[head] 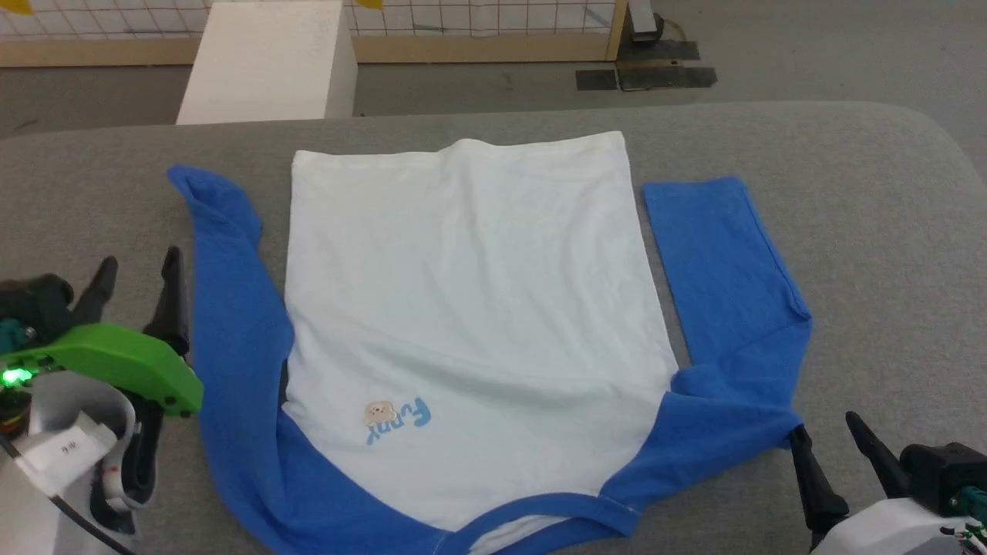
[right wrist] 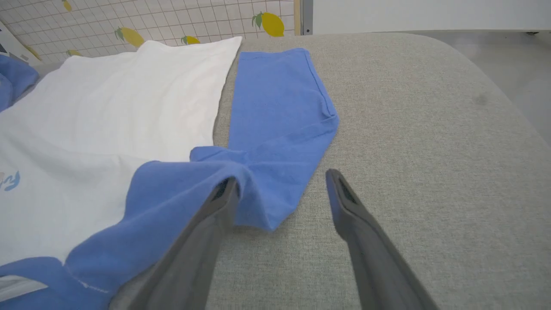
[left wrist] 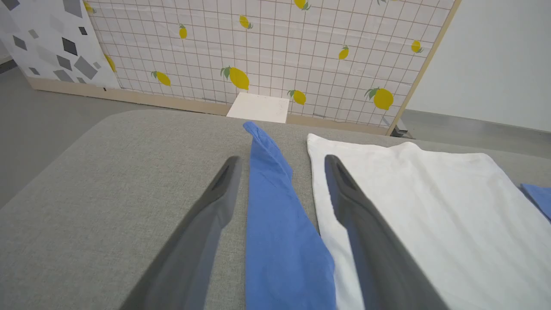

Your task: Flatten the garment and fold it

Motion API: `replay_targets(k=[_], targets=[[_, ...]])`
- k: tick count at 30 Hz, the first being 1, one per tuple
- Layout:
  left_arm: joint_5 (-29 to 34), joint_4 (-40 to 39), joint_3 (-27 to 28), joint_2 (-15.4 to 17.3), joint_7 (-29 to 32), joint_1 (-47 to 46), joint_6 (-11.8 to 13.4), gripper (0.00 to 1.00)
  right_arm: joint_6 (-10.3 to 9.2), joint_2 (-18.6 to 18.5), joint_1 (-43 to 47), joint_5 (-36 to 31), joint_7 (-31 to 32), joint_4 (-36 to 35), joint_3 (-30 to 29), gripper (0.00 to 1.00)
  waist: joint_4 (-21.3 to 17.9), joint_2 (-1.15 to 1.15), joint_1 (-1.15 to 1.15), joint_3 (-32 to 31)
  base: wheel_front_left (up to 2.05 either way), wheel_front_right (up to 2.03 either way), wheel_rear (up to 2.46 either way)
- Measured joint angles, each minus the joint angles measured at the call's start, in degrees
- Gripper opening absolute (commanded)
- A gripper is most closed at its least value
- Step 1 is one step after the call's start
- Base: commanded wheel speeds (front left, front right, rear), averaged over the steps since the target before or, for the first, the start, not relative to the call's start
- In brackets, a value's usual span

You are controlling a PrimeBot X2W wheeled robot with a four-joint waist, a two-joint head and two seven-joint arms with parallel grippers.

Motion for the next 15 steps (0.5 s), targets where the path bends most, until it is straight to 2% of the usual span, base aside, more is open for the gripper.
replay_targets(k=[7,15], targets=[[0.2,0.7,1.91,2.8,2.5,-3.27,1.09,1.0,0.0,0.3,0.02,-0.01,-0.69,-1.92,1.7,1.0,-4.45,0.0,0.0,1.68,0.0,0.0,0.0],[0.25,4.3,1.85,4.92,6.08,-6.34,1.25,1.0,-0.01,-1.04,0.35,-0.93,-1.46,-5.61,2.56,1.0,-9.31,0.0,0.0,3.3,0.0,0.0,0.0]])
